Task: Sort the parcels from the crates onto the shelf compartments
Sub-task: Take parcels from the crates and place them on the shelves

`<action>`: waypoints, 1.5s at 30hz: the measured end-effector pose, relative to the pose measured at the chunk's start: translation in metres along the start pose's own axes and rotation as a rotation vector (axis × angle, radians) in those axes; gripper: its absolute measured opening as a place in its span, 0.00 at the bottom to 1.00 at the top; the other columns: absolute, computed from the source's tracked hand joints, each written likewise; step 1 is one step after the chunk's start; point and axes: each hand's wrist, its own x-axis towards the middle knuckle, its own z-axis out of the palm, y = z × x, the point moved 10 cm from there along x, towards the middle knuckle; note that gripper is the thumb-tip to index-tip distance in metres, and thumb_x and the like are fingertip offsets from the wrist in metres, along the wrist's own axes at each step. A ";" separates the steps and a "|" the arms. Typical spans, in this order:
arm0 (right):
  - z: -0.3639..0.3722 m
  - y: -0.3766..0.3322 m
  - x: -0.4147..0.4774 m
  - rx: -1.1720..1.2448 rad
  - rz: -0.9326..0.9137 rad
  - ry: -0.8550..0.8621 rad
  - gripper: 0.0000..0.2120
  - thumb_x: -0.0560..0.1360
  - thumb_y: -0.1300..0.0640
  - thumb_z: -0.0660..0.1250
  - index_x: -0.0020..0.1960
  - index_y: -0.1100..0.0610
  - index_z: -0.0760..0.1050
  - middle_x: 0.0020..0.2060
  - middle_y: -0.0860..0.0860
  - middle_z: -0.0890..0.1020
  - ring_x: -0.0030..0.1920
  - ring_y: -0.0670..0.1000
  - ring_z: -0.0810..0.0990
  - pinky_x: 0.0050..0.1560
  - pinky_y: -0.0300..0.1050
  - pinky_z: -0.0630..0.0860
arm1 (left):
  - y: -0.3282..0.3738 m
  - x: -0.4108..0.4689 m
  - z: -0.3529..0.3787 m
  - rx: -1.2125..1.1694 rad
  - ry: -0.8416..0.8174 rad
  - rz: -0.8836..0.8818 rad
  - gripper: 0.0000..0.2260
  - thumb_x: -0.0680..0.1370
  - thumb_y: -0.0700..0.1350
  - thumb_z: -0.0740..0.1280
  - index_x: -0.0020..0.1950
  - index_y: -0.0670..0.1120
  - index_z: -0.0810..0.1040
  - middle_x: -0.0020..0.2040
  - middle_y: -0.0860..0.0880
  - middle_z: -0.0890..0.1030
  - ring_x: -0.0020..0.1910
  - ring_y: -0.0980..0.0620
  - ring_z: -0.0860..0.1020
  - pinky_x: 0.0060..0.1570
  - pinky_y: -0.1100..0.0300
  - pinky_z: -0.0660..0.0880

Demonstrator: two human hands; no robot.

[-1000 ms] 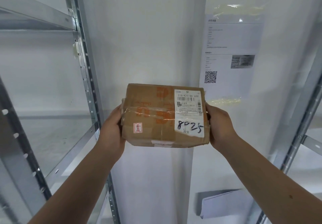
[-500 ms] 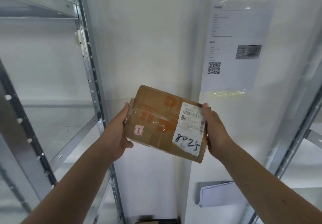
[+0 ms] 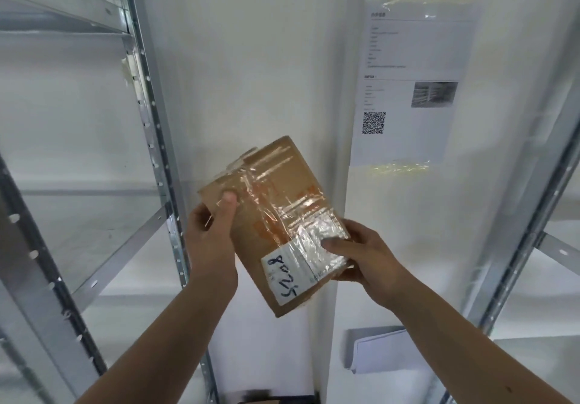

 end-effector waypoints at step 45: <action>0.019 0.018 -0.208 0.204 -0.088 0.470 0.19 0.79 0.65 0.73 0.68 0.51 0.80 0.53 0.49 0.89 0.48 0.48 0.89 0.42 0.41 0.83 | -0.039 -0.141 -0.002 0.268 -0.701 -0.194 0.36 0.72 0.52 0.76 0.79 0.60 0.70 0.68 0.51 0.83 0.64 0.43 0.83 0.61 0.36 0.81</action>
